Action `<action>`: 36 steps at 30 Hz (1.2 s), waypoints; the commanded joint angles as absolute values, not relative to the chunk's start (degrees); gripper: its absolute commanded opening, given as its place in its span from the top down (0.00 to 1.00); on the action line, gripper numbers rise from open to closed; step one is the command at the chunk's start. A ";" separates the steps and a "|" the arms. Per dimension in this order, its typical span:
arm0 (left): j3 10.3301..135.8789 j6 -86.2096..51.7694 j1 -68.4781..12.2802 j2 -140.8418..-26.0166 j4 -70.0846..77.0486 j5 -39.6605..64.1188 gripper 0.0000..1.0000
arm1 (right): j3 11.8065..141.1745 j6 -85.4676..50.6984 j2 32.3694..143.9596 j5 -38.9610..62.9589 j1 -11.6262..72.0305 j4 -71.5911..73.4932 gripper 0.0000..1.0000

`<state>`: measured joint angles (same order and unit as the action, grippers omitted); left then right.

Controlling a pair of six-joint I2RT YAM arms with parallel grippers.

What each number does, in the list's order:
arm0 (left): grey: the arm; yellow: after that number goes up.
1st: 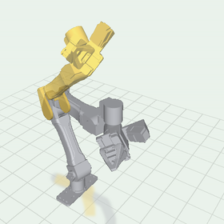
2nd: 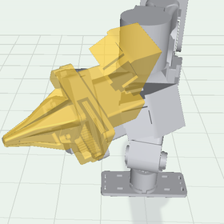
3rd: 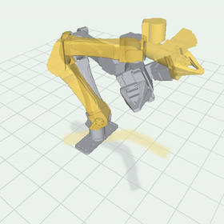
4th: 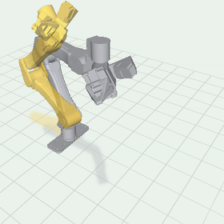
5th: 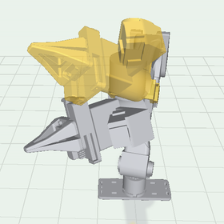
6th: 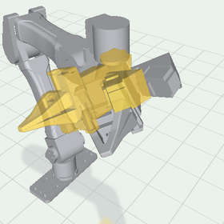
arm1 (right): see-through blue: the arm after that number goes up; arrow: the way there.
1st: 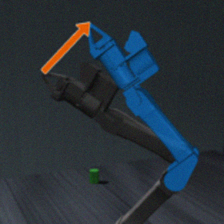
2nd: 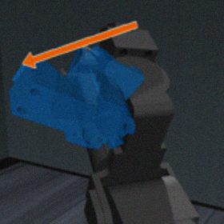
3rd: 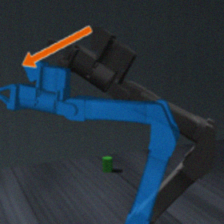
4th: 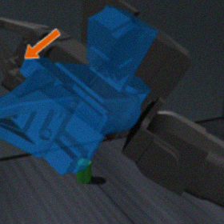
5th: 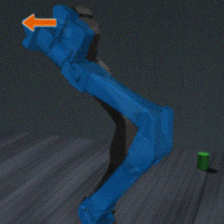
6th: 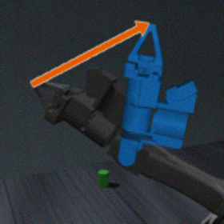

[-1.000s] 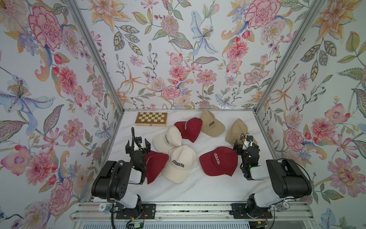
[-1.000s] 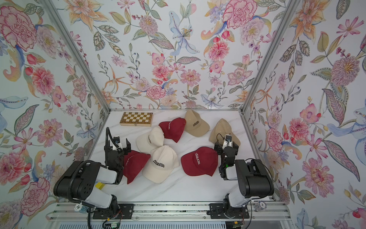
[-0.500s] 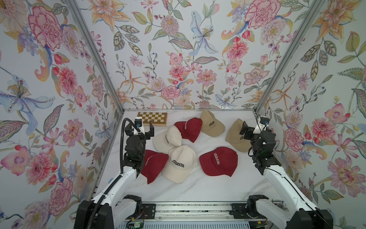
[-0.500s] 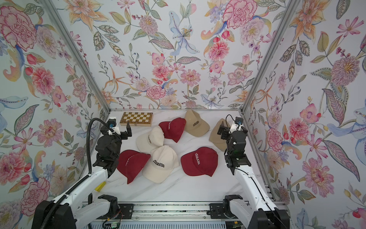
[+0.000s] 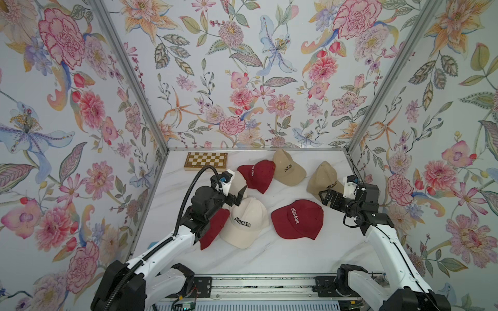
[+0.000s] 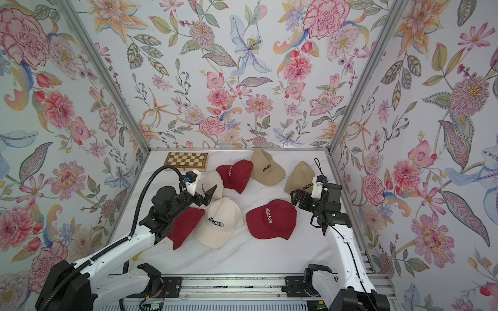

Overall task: Stack the baseball caps by color
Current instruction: Pick up the baseball cap from the center of the board.

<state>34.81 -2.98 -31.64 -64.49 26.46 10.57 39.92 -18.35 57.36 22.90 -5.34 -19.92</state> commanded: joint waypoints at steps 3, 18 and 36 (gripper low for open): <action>38.68 1.41 -37.40 -68.68 22.55 10.67 0.00 | 37.23 -21.09 60.72 30.43 -5.36 -19.41 0.01; 41.53 2.91 -41.65 -77.11 24.96 9.14 0.00 | 32.79 -21.82 63.67 31.80 -4.87 -13.60 0.18; 43.48 3.69 -42.90 -79.34 24.56 8.34 0.00 | 33.45 -22.49 62.04 34.69 -4.46 -10.26 0.89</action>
<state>41.47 2.63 -42.04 -78.54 24.21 9.58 31.18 -23.62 63.61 34.70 -4.91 -9.21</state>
